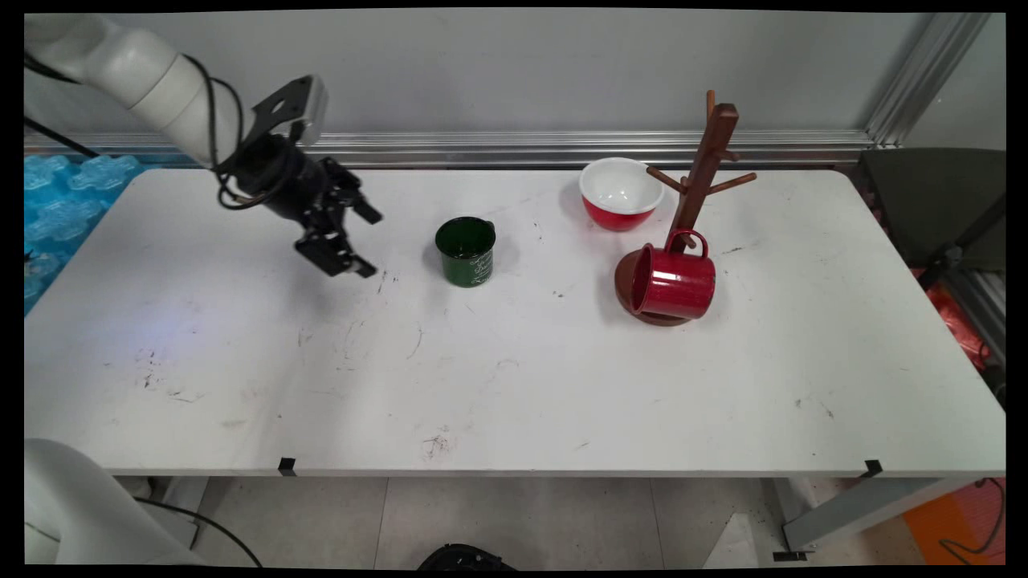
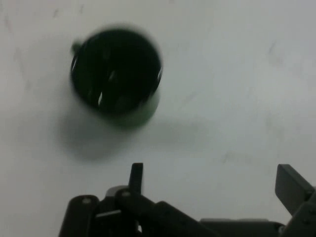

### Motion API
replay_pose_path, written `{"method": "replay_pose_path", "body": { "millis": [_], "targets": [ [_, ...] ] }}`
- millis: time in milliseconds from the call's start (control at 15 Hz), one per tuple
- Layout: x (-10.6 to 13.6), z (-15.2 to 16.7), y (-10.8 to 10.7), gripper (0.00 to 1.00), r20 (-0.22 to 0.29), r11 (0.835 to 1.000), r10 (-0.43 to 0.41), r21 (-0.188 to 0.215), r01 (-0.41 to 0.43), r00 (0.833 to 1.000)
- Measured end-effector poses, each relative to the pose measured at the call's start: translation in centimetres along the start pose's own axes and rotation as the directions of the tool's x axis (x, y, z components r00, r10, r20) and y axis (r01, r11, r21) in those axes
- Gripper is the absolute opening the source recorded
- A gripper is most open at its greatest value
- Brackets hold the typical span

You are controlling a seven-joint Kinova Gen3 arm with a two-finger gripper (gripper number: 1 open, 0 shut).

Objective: Pick up the red mug from the rack

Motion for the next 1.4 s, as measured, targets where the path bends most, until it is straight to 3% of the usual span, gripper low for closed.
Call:
{"method": "replay_pose_path", "body": {
  "millis": [467,800,1400],
  "targets": [
    [3.8,3.0,1.6,1.0,-0.162,0.997,-0.041,-0.068,0.03,0.986],
    [6.5,5.4,1.9,1.0,-0.285,0.994,-0.067,-0.097,0.041,0.956],
    [9.1,12.5,2.7,1.0,-0.409,0.988,-0.105,-0.146,0.048,0.906]
  ]
}}
